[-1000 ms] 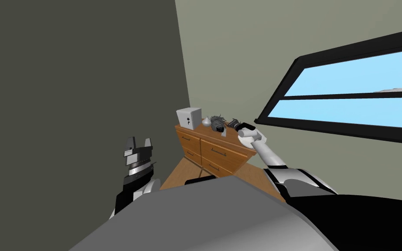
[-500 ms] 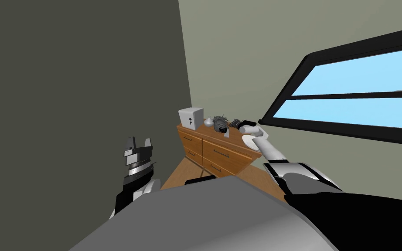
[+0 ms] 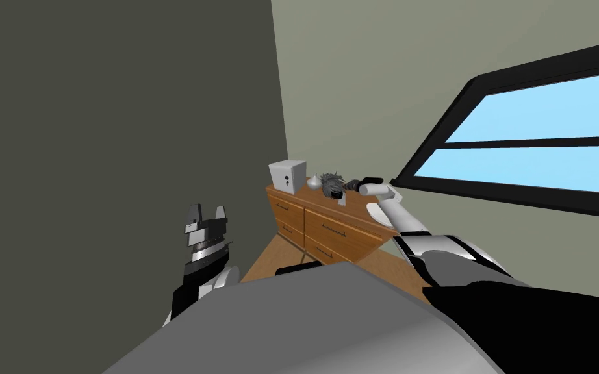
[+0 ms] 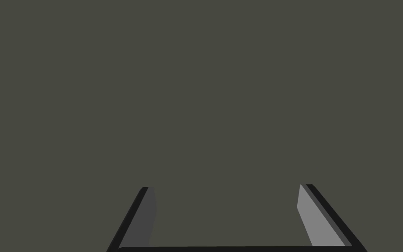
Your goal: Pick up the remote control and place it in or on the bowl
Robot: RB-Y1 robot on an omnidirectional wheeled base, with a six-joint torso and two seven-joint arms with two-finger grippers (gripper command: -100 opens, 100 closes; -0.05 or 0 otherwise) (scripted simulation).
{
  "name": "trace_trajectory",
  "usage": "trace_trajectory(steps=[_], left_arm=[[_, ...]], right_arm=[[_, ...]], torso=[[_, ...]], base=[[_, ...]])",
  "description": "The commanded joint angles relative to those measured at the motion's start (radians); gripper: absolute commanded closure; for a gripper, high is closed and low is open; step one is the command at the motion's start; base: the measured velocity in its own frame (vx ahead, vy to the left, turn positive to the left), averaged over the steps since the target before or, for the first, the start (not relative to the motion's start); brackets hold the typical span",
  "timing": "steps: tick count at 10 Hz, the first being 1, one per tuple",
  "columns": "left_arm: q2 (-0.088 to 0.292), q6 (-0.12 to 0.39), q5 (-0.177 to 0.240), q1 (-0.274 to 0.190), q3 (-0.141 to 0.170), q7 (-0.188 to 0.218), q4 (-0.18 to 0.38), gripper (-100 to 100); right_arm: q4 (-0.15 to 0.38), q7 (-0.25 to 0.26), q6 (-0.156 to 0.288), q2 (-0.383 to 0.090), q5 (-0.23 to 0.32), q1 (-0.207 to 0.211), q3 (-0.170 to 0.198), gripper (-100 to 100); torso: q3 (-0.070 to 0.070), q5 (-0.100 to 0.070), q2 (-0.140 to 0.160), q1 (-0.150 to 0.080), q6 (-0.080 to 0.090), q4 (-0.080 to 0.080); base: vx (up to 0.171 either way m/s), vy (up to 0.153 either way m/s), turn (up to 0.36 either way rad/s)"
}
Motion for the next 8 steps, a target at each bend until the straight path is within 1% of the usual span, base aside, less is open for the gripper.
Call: trace_trajectory(steps=[1, 2, 3, 4, 5, 6, 7, 8], left_arm=[[0.000, 0.000, 0.000, 0.000, 0.000, 0.000, 0.000, 0], [0.000, 0.000, 0.000, 0.000, 0.000, 0.000, 0.000, 0], [0.000, 0.000, 0.000, 0.000, 0.000, 0.000, 0.000, 0], [0.000, 0.000, 0.000, 0.000, 0.000, 0.000, 0.000, 0], [0.000, 0.000, 0.000, 0.000, 0.000, 0.000, 0.000, 0], [0.000, 0.000, 0.000, 0.000, 0.000, 0.000, 0.000, 0], [0.000, 0.000, 0.000, 0.000, 0.000, 0.000, 0.000, 0], [0.000, 0.000, 0.000, 0.000, 0.000, 0.000, 0.000, 0]], right_arm=[[0.050, -0.049, 0.050, -0.040, -0.021, -0.046, 0.007, -100], [0.074, -0.049, 0.078, -0.040, -0.021, -0.046, 0.007, -100], [0.074, -0.049, 0.104, -0.040, -0.021, -0.046, 0.007, -100], [0.119, -0.097, 0.133, -0.076, -0.036, -0.089, 0.015, -100], [0.142, -0.097, 0.159, -0.076, -0.036, -0.089, 0.015, -100], [0.142, -0.097, 0.179, -0.076, -0.036, -0.089, 0.015, -100], [0.142, -0.097, 0.186, -0.076, -0.036, -0.089, 0.015, -100], [0.200, -0.142, 0.225, -0.111, -0.050, -0.131, 0.023, -100]], torso=[[0.000, 0.000, 0.000, 0.000, 0.000, 0.000], [0.000, 0.000, -0.001, 0.001, 0.000, 0.000], [-0.001, 0.000, -0.001, 0.001, 0.000, 0.000], [0.000, 0.000, 0.000, 0.000, 0.000, 0.000], [0.000, 0.000, 0.000, 0.001, -0.001, 0.000], [0.000, 0.000, -0.001, 0.001, 0.000, 0.000], [0.000, 0.000, 0.000, 0.000, 0.000, 0.000], [0.001, 0.000, 0.001, -0.001, 0.000, 0.000]], base=[[0.041, 0.039, 0.062], [0.035, 0.042, 0.046], [0.011, 0.021, 0.004], [0.025, 0.047, 0.091], [0.033, 0.042, 0.042], [0.016, 0.021, -0.017], [0.002, 0.007, -0.008], [0.022, 0.038, 0.084]])
